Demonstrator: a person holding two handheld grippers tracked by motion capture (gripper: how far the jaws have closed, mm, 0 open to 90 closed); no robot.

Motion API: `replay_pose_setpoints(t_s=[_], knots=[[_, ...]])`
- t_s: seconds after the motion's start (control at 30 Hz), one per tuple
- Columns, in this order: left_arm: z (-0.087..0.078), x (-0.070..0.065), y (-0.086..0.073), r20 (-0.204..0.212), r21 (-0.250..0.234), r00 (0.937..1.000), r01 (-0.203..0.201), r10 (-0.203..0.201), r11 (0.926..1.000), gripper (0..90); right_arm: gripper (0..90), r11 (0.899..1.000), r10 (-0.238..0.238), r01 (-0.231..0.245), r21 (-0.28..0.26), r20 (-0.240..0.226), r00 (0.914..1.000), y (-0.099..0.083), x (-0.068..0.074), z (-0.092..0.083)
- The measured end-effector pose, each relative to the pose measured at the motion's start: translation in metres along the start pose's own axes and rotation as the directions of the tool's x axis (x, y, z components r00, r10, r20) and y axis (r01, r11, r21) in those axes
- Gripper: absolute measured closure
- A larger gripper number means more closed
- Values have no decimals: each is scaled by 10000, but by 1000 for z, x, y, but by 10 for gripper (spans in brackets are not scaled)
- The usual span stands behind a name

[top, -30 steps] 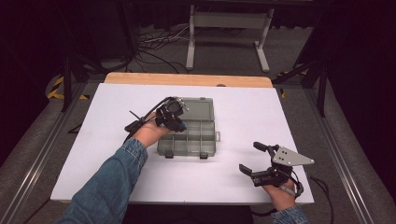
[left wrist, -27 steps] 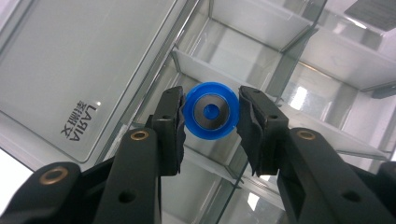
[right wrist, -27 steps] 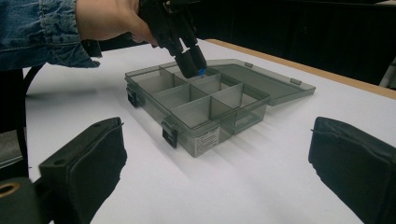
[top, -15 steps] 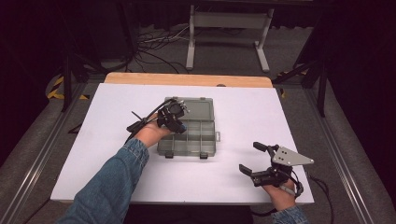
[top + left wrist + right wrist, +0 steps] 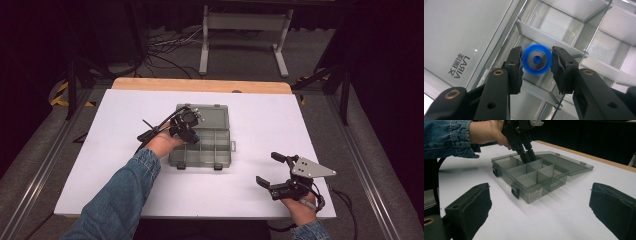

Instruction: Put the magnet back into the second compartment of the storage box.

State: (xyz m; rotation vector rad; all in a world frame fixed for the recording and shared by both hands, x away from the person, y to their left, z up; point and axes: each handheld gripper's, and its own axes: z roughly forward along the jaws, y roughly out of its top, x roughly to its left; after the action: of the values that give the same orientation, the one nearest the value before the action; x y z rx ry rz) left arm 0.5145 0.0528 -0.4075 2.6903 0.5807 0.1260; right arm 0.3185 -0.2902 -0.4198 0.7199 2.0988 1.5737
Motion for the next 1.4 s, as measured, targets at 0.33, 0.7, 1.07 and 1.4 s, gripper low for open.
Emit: replay_pose_setpoints(t_s=[0.33,0.7,1.07,1.4], knots=[[-2,0,-1,-44,-140,10000,53,-54,9999,578,43,10000,-12,12,1,-5,10000,0,0,0],[-26,-7,-7,-136,-648,9999,-60,52,9979,463,43,10000,-4,4,-26,18,10000,1,0,0],[-57,-27,-19,-2,-1816,9999,-159,161,9832,237,43,10000,29,-29,-23,76,10000,2,-2,3],[-86,-47,-39,-223,-3092,9996,-236,176,9507,85,35,9999,79,-77,-98,243,9997,2,-3,1]])
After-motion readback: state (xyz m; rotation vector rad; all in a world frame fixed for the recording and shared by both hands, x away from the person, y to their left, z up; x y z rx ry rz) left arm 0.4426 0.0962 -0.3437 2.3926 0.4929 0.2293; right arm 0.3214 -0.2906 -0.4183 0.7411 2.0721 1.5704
